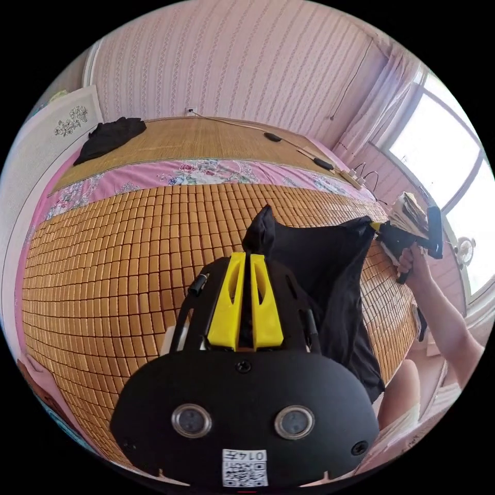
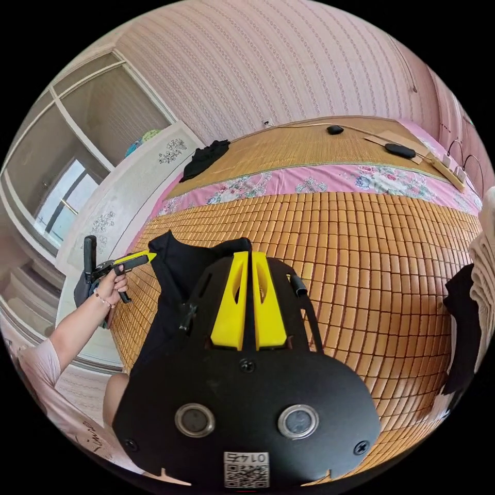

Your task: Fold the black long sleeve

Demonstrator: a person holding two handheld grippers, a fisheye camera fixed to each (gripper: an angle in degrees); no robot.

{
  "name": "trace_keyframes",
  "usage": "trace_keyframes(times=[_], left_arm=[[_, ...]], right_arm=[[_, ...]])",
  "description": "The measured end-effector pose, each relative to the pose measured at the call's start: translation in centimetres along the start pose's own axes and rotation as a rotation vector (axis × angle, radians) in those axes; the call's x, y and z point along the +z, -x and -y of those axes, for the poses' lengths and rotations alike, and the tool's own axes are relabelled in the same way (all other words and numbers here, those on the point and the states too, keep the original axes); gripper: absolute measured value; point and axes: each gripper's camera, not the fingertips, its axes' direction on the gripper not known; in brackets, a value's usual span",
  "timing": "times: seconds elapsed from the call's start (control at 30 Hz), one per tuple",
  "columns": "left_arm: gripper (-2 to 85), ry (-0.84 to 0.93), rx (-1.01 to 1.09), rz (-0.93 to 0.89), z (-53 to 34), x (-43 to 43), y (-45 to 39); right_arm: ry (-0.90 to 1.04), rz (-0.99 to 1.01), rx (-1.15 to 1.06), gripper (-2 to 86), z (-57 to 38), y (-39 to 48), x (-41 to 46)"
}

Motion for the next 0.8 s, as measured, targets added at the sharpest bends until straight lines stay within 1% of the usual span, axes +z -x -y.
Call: trace_keyframes(times=[0.13,0.23,0.3,0.33,0.37,0.4,0.47,0.53,0.57,0.7,0.8], left_arm=[[-0.6,-0.091,0.09,-0.102,-4.7,-7.7,-1.4],[-0.7,-0.075,0.172,-0.185,-11.6,-12.5,-2.4],[-0.6,-0.025,0.226,-0.248,-16.4,-14.1,-3.4],[-0.5,0.051,0.244,-0.296,-19.6,-13.9,-4.0],[-0.5,0.149,0.237,-0.298,-22.6,-12.8,-4.4],[-0.4,0.195,0.219,-0.274,-24.1,-12.2,-4.6],[-0.4,0.311,0.127,-0.165,-29.1,-10.1,-4.7],[0.0,0.334,0.074,-0.188,-31.2,-10.2,-5.2],[0.4,0.314,0.065,-0.201,-31.8,-10.9,-5.8],[1.6,0.294,0.06,-0.145,-31.2,-12.6,-8.6],[5.1,0.32,0.051,-0.137,-30.0,-11.3,-11.6]], right_arm=[[-0.075,0.132,-0.147,0.5,-4.6,3.7,-6.8],[-0.038,0.182,-0.247,0.6,-10.9,6.5,-10.8],[0.031,0.232,-0.238,0.6,-15.6,7.3,-11.7],[0.084,0.259,-0.189,0.7,-19.0,7.3,-11.4],[0.136,0.266,-0.114,0.8,-22.3,7.0,-10.5],[0.156,0.261,-0.075,0.8,-23.9,6.8,-10.0],[0.284,0.175,0.032,1.0,-29.2,6.5,-7.4],[0.368,0.105,0.054,1.2,-31.1,7.0,-6.5],[0.379,0.084,0.044,1.3,-31.5,7.6,-6.7],[0.361,0.065,-0.008,1.8,-30.4,9.6,-7.3],[0.362,0.04,-0.054,4.3,-28.9,11.5,-6.4]])
